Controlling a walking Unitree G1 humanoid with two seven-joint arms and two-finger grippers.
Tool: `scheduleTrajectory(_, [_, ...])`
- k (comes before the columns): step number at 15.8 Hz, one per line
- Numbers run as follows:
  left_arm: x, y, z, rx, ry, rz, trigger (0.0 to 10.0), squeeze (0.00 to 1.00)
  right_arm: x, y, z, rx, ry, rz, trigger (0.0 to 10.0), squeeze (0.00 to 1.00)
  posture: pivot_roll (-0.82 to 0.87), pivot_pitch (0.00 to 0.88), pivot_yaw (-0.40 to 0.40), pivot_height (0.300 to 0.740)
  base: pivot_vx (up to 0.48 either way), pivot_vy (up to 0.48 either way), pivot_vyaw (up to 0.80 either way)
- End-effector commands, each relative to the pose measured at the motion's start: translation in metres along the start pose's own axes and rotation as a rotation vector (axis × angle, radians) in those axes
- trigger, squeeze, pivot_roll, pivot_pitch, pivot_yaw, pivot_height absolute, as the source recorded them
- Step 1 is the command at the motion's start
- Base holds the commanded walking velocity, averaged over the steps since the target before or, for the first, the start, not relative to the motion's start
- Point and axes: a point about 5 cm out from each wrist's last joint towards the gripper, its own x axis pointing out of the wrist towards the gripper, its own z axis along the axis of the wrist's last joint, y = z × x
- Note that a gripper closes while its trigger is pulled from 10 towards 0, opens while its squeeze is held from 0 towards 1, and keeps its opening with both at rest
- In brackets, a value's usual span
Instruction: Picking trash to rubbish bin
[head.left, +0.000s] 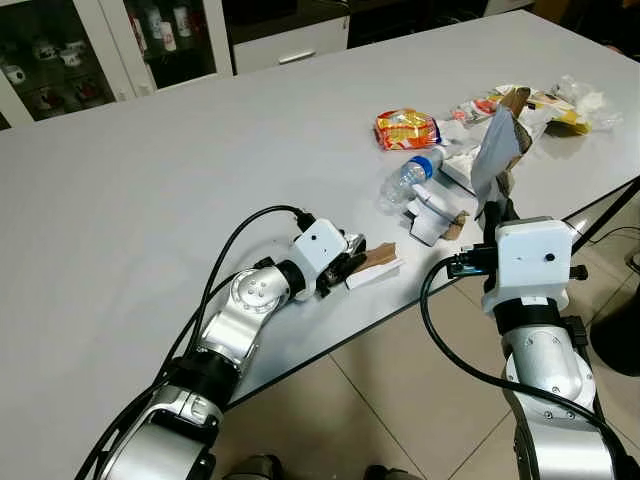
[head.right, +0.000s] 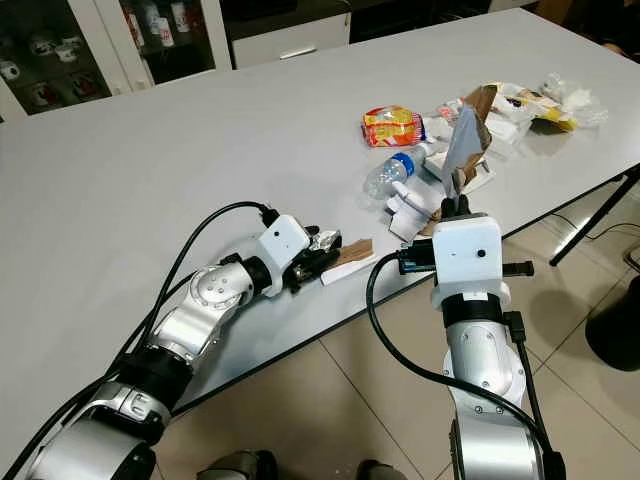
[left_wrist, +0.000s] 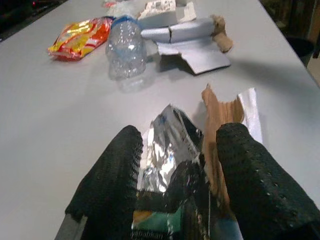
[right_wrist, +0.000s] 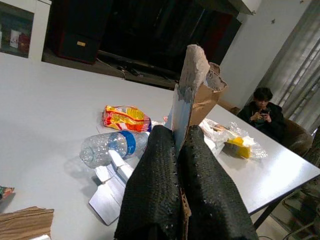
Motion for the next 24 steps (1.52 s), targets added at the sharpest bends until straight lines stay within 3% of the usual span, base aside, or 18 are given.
scheduleTrajectory(1, [-0.001,0.001,-0.004,0.012,0.034,-0.027,10.0,0.0,-0.001,-0.002,0.0,-0.002,-0.004,-0.009,10.0,0.0,0.1,0.096,0.0,0.74,0.0,0.0,0.0])
scheduleTrajectory(7, [-0.02,0.027,-0.013,0.026,0.083,0.004,10.0,0.0,0.0,-0.002,0.0,0.001,-0.004,-0.007,10.0,0.0,0.11,0.093,0.003,0.74,0.0,0.0,0.0])
scheduleTrajectory(10, [-0.023,0.033,-0.016,0.03,0.098,0.026,10.0,0.0,0.0,0.0,0.0,0.004,-0.006,-0.002,10.0,0.0,0.11,0.093,0.003,0.74,0.0,0.0,0.0])
scheduleTrajectory(14, [-0.028,0.051,-0.011,0.001,0.08,0.107,10.0,0.0,0.0,0.001,-0.001,0.008,-0.004,0.002,10.0,0.0,0.11,0.093,0.003,0.74,0.0,0.0,0.0])
scheduleTrajectory(17, [-0.029,0.054,-0.004,-0.025,0.032,0.102,10.0,0.0,0.0,0.002,-0.003,0.011,0.001,0.006,10.0,0.0,0.11,0.093,0.003,0.74,0.0,0.0,0.0])
scheduleTrajectory(24, [-0.043,0.056,-0.013,-0.003,0.056,0.017,10.0,0.0,0.0,0.003,-0.004,0.016,0.004,0.017,10.0,0.0,0.13,0.101,-0.003,0.74,0.0,0.0,0.0])
